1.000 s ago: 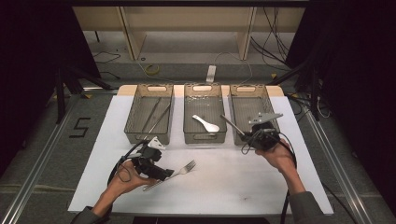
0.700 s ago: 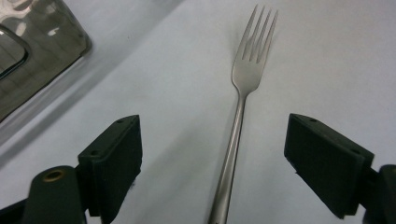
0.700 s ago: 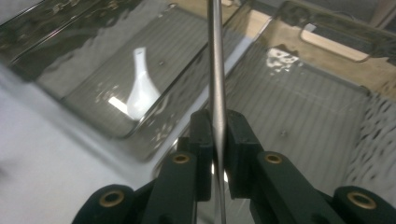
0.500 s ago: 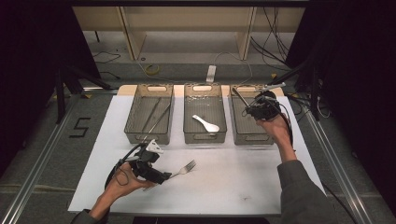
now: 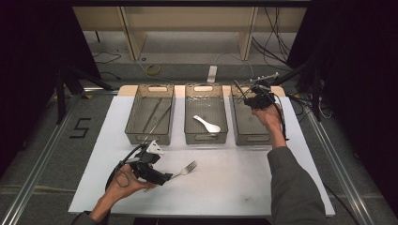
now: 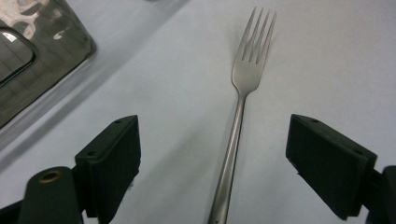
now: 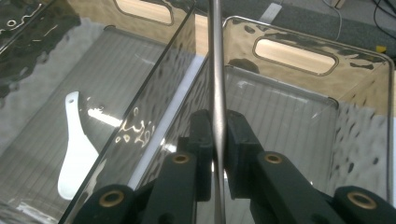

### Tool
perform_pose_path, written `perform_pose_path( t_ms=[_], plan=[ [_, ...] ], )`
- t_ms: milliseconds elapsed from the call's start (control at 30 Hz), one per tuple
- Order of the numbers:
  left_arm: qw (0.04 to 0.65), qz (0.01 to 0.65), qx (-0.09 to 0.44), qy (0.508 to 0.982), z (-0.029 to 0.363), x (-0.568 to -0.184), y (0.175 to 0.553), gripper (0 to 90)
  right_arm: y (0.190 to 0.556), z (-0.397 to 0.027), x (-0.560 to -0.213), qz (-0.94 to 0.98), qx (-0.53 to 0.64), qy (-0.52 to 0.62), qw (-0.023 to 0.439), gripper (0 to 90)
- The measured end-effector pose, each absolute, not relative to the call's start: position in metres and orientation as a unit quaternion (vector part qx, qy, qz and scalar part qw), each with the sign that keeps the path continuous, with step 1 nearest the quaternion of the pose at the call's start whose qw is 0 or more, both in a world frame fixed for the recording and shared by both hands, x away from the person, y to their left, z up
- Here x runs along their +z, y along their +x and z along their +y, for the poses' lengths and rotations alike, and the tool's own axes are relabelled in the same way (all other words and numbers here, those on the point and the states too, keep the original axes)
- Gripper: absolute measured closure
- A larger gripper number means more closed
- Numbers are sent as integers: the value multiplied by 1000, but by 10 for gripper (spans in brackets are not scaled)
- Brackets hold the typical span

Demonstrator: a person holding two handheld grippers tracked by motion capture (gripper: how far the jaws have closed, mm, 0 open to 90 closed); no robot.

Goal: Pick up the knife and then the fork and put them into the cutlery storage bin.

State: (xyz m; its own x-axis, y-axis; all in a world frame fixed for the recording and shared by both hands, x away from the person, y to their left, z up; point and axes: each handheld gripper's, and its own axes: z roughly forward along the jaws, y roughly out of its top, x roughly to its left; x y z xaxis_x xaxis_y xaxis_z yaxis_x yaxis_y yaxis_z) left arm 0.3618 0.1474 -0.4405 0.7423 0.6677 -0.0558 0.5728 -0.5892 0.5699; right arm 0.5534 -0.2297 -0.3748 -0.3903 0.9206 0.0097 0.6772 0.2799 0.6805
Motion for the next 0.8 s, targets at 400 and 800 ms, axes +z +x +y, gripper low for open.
perform_pose_path(
  t_ms=[400, 800],
  plan=[
    [287, 346, 84, 889, 146, -440, 361, 178, 567, -224, -393, 763, 286, 546, 197, 828],
    [286, 352, 87, 887, 148, -440, 362, 178, 552, -225, -377, 767, 338, 511, 191, 556]
  ],
)
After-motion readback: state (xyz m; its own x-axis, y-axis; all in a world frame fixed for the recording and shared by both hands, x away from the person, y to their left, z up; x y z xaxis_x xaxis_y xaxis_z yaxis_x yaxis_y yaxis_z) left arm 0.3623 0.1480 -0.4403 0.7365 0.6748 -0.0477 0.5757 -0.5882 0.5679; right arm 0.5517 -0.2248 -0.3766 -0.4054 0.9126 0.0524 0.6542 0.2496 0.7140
